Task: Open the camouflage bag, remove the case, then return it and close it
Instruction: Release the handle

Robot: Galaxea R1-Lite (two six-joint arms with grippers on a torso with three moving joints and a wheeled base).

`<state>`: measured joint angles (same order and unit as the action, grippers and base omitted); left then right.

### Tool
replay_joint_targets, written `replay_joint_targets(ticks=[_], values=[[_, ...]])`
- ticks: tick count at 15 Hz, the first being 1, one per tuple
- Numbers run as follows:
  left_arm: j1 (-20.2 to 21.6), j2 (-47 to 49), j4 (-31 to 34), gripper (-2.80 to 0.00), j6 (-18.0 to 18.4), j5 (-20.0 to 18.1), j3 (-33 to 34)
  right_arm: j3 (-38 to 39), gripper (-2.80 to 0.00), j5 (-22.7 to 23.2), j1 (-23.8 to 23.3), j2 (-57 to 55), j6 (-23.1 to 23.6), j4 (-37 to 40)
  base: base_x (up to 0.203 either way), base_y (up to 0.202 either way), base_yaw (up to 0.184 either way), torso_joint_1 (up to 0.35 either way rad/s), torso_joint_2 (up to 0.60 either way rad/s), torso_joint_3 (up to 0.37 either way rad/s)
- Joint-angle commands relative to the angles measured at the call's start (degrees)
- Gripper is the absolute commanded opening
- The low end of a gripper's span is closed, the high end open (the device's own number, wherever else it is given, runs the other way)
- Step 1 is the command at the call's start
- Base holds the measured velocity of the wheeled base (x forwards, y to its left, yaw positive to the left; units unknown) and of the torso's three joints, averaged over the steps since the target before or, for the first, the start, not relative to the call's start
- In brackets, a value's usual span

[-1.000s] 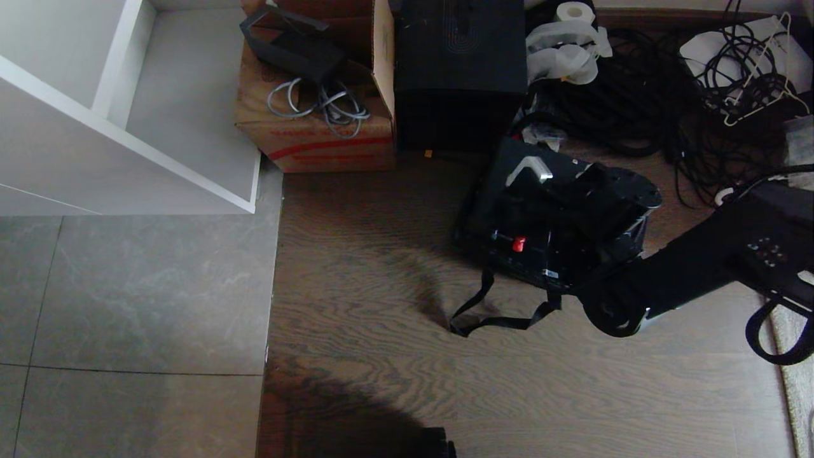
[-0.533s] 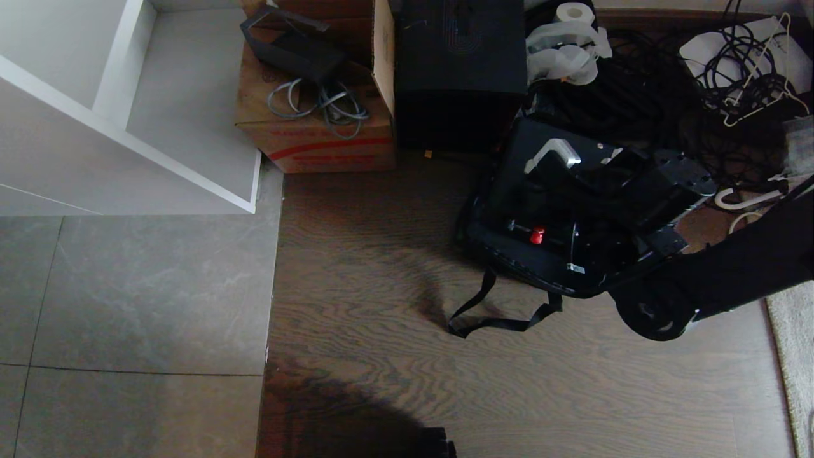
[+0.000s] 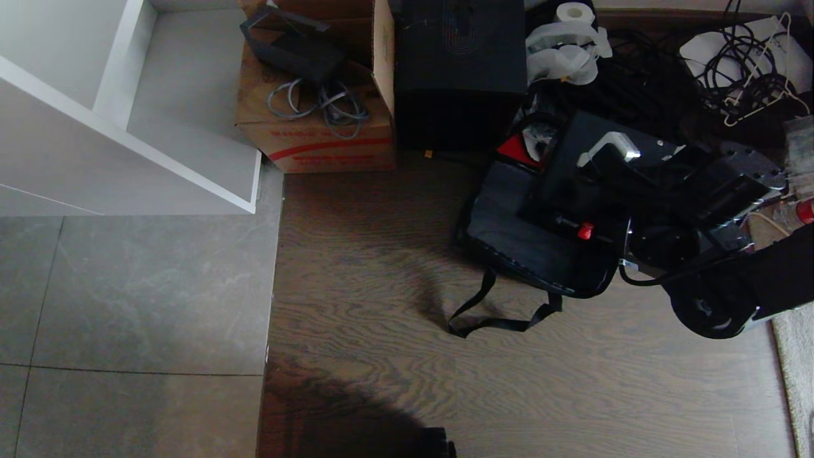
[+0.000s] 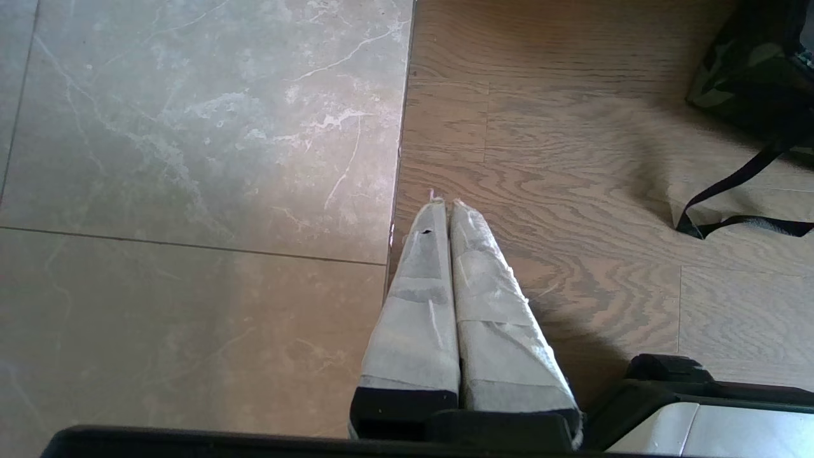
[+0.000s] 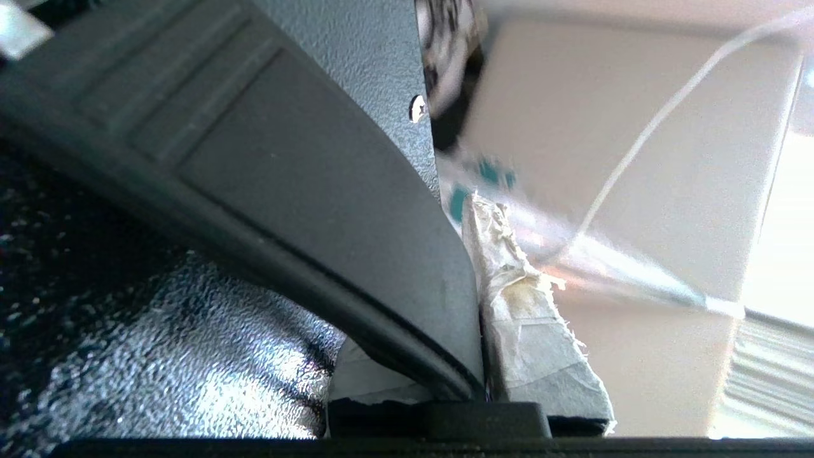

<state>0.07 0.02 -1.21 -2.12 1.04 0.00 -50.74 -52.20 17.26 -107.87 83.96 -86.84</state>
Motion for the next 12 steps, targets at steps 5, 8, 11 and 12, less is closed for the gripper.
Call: replay_joint_targets(ticks=[5,8,11,12], values=[[0.01,-0.02,-0.02,-2.8,0.01,0.02,0.61,0.65,-2.8,-0.28,-12.03,0.68,0.21,1.55,0.0,0.0,0.0,0.0,0.0,0.0],[0.01,-0.02,-0.02,-2.8,-0.08,0.02,0.59,-0.22,-2.8,-0.27,-15.57,1.43,0.24,3.61,0.0,0.0,0.0,0.0,0.0,0.0],[0.01,-0.02,-0.02,-2.8,-0.08,0.02,0.62,-0.76,-2.8,-0.27,-17.76,2.92,0.15,5.58,0.0,0.0,0.0,0.0,0.0,0.0],[0.01,-0.02,-0.02,-2.8,0.01,0.02,0.62,-1.28,-2.8,-0.34,-18.93,3.38,0.15,6.6,0.0,0.0,0.0,0.0,0.0,0.0]])
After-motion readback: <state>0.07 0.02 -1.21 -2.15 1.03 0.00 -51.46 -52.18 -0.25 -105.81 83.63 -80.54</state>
